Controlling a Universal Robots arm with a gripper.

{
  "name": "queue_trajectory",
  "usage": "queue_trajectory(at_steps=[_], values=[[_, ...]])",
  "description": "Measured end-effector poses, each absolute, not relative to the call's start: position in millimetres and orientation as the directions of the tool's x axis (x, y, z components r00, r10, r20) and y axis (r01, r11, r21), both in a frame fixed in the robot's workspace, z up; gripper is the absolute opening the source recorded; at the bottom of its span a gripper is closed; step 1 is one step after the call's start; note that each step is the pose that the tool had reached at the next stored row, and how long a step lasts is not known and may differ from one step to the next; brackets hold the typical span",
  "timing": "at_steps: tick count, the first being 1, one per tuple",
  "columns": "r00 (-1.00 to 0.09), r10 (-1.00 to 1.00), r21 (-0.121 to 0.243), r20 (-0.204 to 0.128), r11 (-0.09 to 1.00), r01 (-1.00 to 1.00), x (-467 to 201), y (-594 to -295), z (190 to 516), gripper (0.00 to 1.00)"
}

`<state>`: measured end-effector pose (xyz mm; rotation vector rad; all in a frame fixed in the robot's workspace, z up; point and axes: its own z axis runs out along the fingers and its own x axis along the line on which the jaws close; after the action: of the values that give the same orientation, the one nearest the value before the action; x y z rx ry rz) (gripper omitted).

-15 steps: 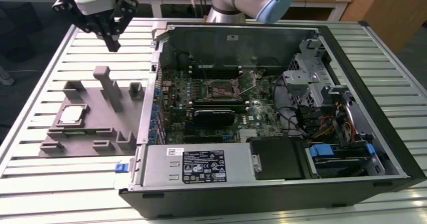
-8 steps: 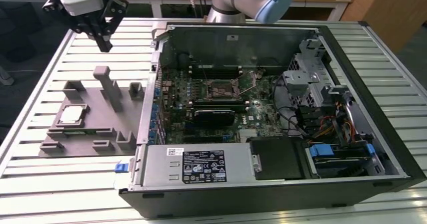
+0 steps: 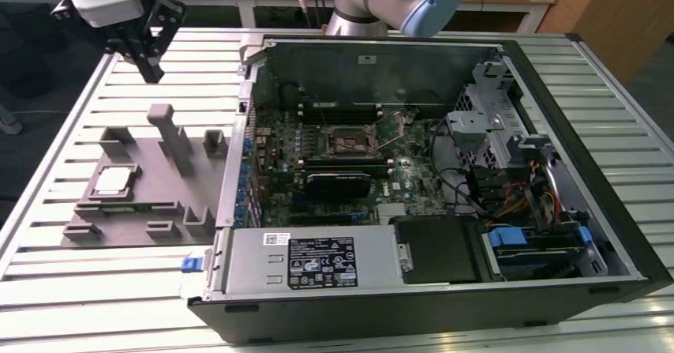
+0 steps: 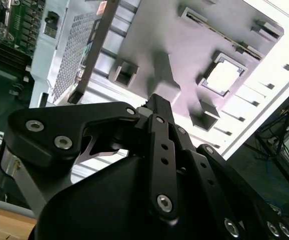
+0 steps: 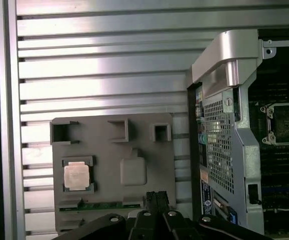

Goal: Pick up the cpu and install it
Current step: 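Reach for the cpu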

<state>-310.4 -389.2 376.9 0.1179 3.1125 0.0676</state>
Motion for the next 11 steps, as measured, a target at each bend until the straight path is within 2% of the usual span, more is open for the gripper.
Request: queue_trajectory(at_steps=[11], values=[[-0.997,0.076,0.044,-0.024,0.996,0.075,-329,-385,366,0.11]])
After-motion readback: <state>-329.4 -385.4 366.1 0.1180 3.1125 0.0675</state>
